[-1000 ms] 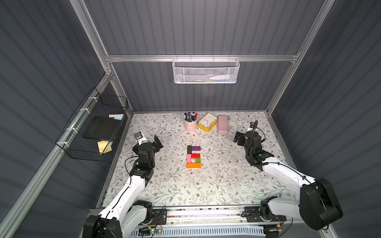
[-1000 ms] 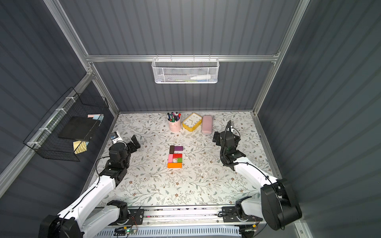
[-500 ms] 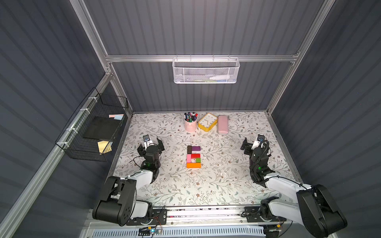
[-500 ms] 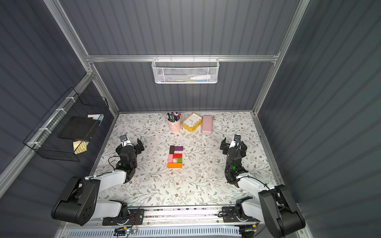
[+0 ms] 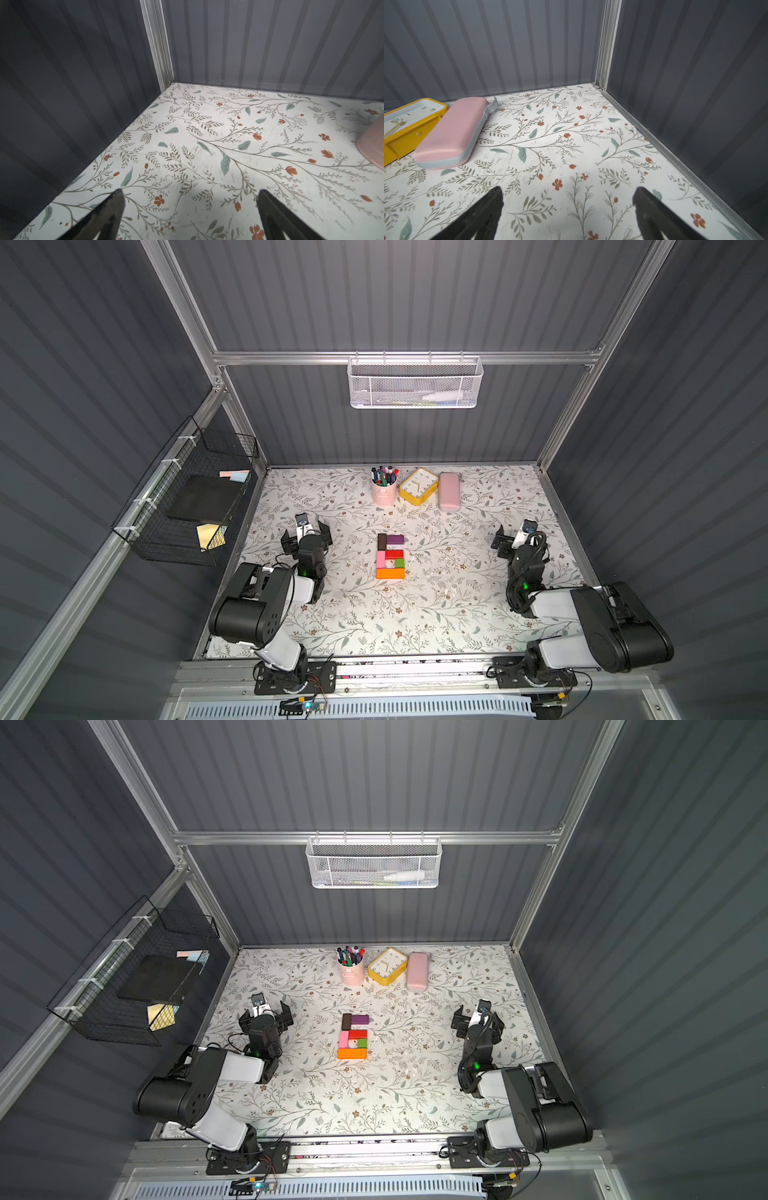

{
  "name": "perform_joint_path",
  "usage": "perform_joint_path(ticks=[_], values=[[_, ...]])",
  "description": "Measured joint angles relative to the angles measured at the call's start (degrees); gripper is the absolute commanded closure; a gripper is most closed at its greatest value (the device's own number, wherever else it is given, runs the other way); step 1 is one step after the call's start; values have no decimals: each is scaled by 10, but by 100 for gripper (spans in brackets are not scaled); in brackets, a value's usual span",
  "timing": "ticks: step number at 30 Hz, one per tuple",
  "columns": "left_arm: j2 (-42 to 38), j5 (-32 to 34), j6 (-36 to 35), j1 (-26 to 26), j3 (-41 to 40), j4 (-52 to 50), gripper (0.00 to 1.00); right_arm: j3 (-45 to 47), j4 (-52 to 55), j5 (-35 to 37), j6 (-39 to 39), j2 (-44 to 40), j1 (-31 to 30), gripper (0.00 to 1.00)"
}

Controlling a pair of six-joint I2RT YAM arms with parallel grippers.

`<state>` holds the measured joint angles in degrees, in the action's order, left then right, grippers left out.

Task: Assemble the number 6 with building blocks
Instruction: Reset both arms

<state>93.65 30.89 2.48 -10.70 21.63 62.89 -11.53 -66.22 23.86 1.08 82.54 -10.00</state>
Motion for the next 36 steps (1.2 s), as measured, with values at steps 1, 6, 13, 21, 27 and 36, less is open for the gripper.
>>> perform_joint_path(ticks=[1, 6, 13, 21, 27, 36], values=[[5, -3, -1, 2, 0, 1, 1, 0, -2, -14, -1, 4, 9, 1], [30, -30, -6, 15, 2, 45, 1, -2, -42, -87, -4, 44, 43, 1], [36, -43, -2, 25, 14, 36, 1, -33, 2, -130, -18, 37, 58, 1], [36, -33, 7, 30, 28, 16, 1, -36, 15, -142, -25, 35, 61, 1], [36, -33, 11, 30, 28, 14, 1, -36, 15, -146, -26, 35, 61, 1], [36, -33, 11, 30, 28, 14, 1, -39, 21, -153, -26, 35, 64, 1]])
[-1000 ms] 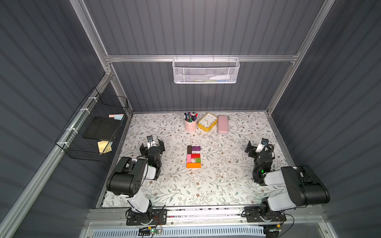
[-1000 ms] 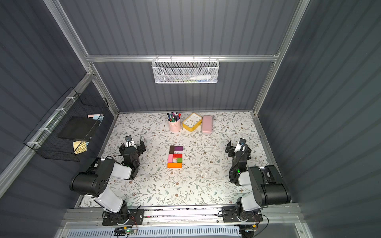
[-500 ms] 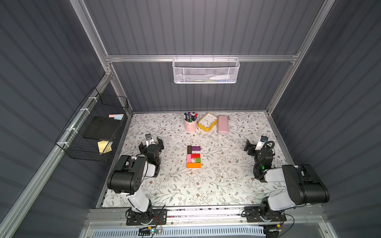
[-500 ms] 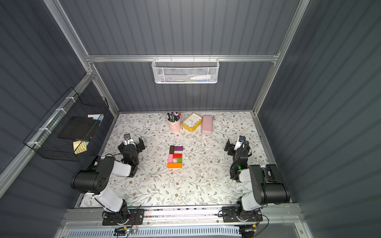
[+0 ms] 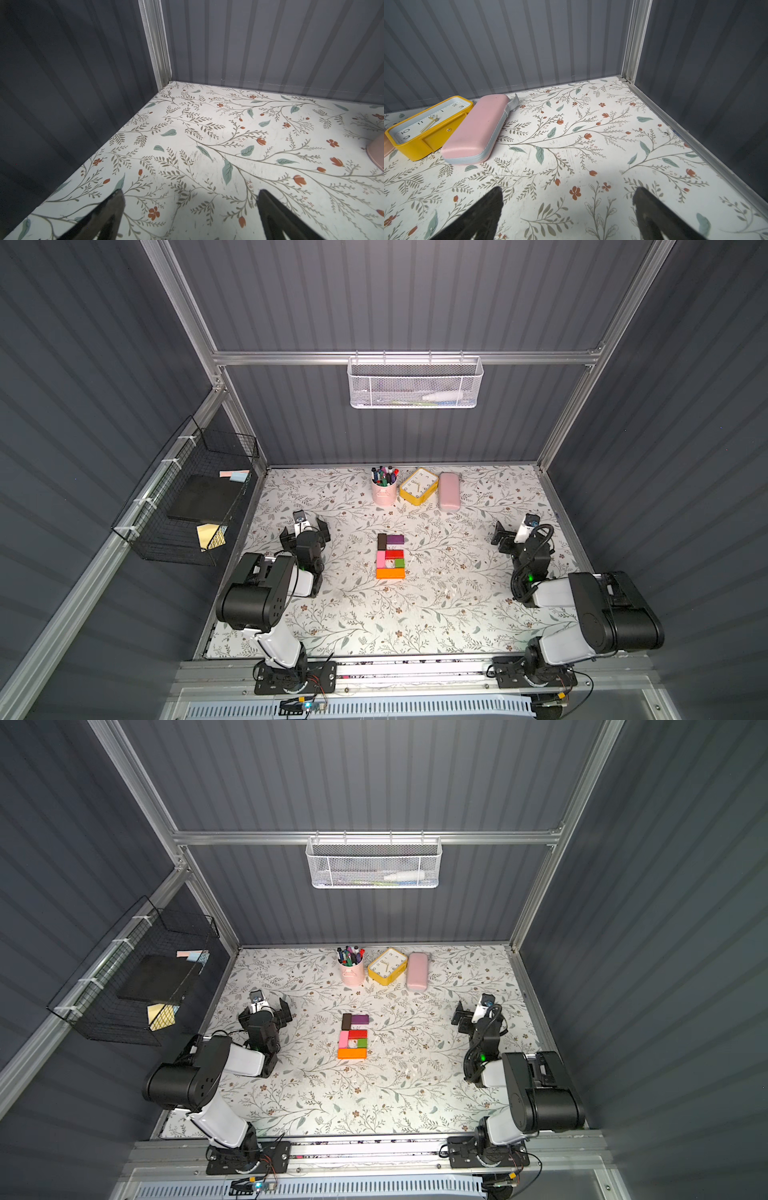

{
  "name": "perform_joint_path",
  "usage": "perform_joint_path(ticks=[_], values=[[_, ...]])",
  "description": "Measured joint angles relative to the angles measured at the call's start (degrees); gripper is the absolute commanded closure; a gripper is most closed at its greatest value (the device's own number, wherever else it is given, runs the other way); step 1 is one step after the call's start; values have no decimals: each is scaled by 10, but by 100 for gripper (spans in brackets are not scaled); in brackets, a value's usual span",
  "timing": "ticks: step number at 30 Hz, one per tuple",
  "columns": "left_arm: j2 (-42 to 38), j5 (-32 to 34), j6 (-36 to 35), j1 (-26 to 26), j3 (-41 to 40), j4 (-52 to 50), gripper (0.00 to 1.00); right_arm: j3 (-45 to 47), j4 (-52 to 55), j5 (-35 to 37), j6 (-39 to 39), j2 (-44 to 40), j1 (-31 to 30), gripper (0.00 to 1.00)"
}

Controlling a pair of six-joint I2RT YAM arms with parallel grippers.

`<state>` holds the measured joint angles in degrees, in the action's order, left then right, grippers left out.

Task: Assemble the number 6 with building blocks
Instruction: Reset both arms

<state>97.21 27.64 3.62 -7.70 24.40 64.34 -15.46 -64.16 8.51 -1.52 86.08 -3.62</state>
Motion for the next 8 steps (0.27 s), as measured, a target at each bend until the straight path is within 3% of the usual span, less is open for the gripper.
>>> perform_joint_path(ticks=[8], values=[[0, 0, 0, 0, 0, 0, 1, -12, 15, -22, -5, 3, 15, 1]])
